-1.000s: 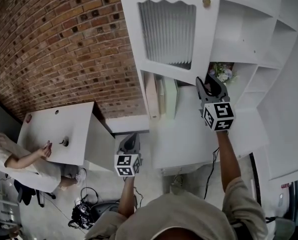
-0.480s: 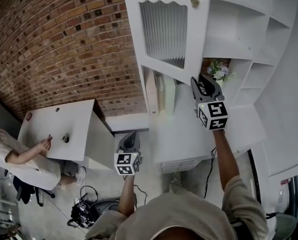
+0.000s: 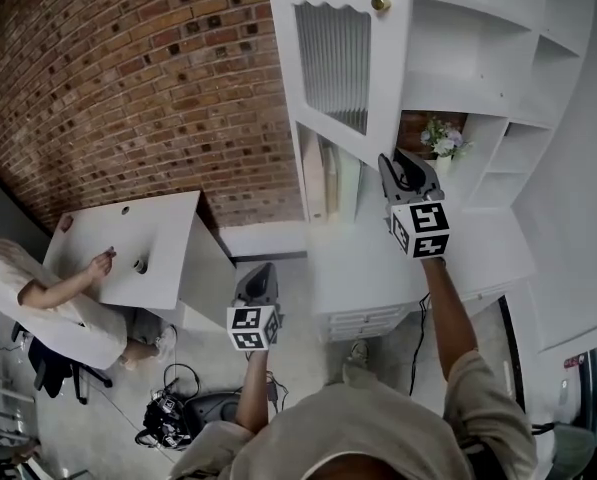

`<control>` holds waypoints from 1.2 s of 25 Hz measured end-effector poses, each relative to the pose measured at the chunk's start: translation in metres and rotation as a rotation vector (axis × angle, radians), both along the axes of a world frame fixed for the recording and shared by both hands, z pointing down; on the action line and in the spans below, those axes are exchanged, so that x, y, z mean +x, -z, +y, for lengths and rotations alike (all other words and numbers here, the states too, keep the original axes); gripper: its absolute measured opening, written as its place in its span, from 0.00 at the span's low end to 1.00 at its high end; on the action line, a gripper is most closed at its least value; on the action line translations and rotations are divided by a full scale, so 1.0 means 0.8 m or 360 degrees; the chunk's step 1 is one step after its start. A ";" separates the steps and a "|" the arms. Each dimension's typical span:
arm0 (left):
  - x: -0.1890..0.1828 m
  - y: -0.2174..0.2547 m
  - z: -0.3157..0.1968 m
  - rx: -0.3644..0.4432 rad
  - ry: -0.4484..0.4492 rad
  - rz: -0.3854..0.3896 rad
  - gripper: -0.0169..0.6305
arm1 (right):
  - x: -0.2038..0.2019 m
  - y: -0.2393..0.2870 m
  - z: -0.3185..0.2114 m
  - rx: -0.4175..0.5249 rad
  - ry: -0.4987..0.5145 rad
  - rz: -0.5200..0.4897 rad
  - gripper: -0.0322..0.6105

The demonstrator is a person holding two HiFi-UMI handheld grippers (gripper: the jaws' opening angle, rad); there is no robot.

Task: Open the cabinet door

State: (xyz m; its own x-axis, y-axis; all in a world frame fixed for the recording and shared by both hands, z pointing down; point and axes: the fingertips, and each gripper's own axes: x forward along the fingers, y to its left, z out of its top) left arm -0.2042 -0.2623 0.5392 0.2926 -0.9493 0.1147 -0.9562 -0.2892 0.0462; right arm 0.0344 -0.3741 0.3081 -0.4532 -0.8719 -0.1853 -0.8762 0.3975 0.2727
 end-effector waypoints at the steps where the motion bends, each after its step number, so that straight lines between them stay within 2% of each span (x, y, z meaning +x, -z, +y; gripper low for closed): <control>1: -0.001 0.001 0.005 0.0004 0.0003 0.0000 0.07 | -0.003 0.000 0.005 0.0000 -0.0001 0.0003 0.22; 15: 0.007 -0.001 0.039 -0.0006 0.0018 0.0010 0.07 | -0.044 -0.001 0.041 0.0006 0.0072 0.0045 0.21; 22: -0.008 0.012 0.049 0.0009 0.0150 -0.0022 0.07 | -0.047 0.002 0.045 0.0010 0.0135 0.0004 0.20; 30: -0.038 0.014 0.086 0.0011 0.0306 -0.0021 0.07 | -0.084 -0.001 0.067 0.0030 0.0228 -0.0033 0.19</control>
State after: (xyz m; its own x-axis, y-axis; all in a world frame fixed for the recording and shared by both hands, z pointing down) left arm -0.2344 -0.1939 0.5280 0.1042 -0.9884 0.1107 -0.9943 -0.1012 0.0321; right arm -0.0326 -0.3208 0.3088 -0.5684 -0.7951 -0.2115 -0.8165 0.5137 0.2634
